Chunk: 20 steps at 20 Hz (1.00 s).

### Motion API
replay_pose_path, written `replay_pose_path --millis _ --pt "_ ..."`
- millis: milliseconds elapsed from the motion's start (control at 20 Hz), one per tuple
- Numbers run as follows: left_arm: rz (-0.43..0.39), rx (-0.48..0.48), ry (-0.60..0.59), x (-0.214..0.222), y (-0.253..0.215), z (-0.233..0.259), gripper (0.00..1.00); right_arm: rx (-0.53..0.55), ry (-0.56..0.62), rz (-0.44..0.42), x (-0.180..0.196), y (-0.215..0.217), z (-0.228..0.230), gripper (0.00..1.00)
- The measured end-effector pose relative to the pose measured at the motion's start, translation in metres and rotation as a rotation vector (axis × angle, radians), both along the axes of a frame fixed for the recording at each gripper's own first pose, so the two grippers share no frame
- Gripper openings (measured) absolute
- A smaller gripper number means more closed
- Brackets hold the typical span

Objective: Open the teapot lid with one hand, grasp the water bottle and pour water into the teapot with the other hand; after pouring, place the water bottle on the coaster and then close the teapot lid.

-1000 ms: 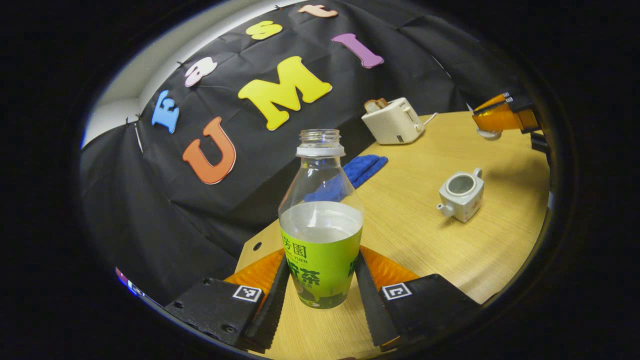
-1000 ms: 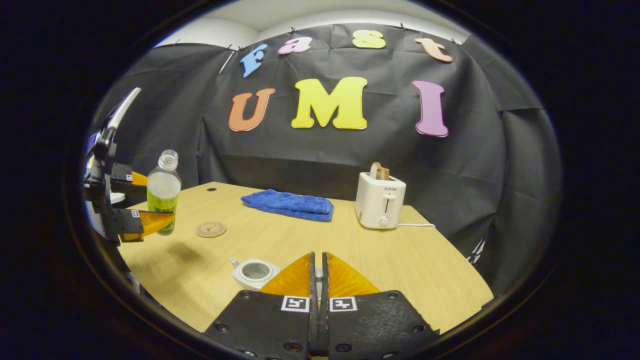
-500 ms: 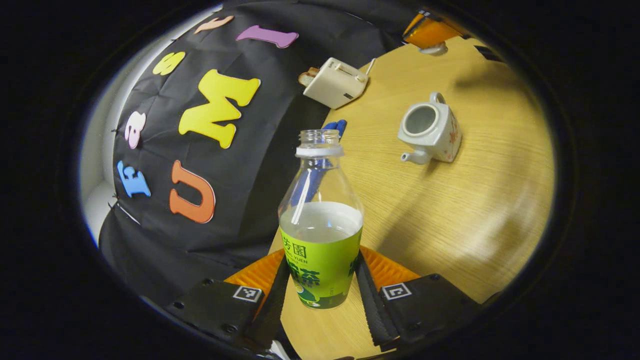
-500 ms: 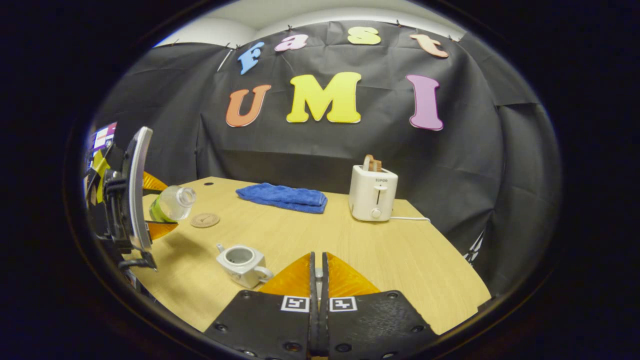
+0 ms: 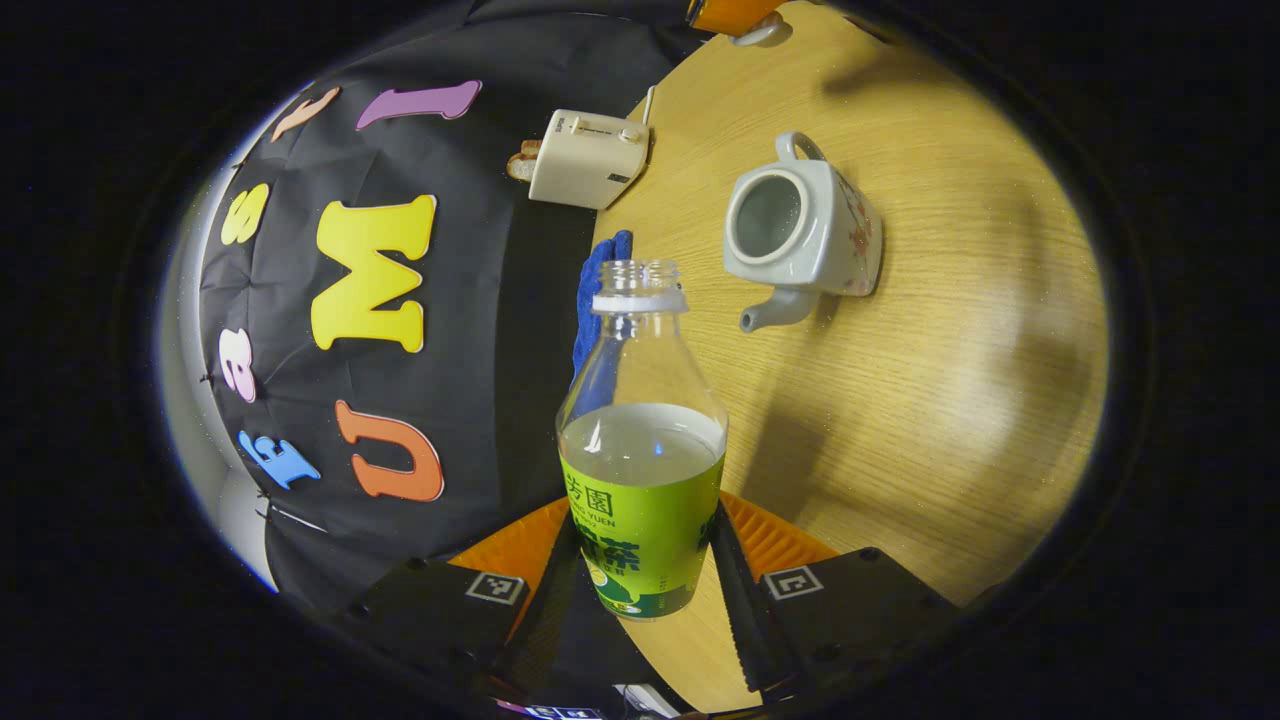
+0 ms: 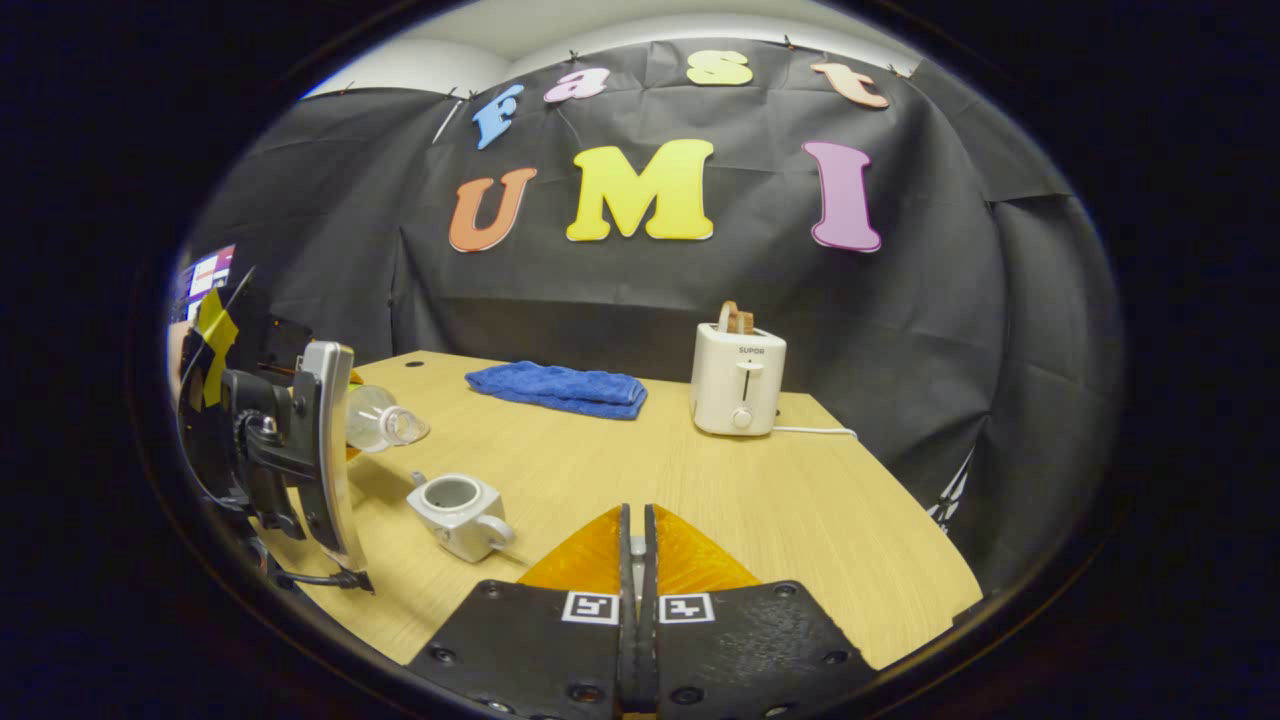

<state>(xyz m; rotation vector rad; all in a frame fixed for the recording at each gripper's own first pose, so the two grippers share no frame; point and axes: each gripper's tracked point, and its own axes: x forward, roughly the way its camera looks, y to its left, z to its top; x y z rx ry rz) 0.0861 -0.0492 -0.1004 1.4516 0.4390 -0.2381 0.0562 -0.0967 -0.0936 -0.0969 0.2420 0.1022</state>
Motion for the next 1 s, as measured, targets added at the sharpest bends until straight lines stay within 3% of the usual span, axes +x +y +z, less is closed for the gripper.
replay_pose_path --millis 1000 --pt "-0.067 0.376 -0.035 0.008 -0.02 0.022 0.72 0.01 0.012 -0.002 -0.005 -0.02 -0.012 0.0"
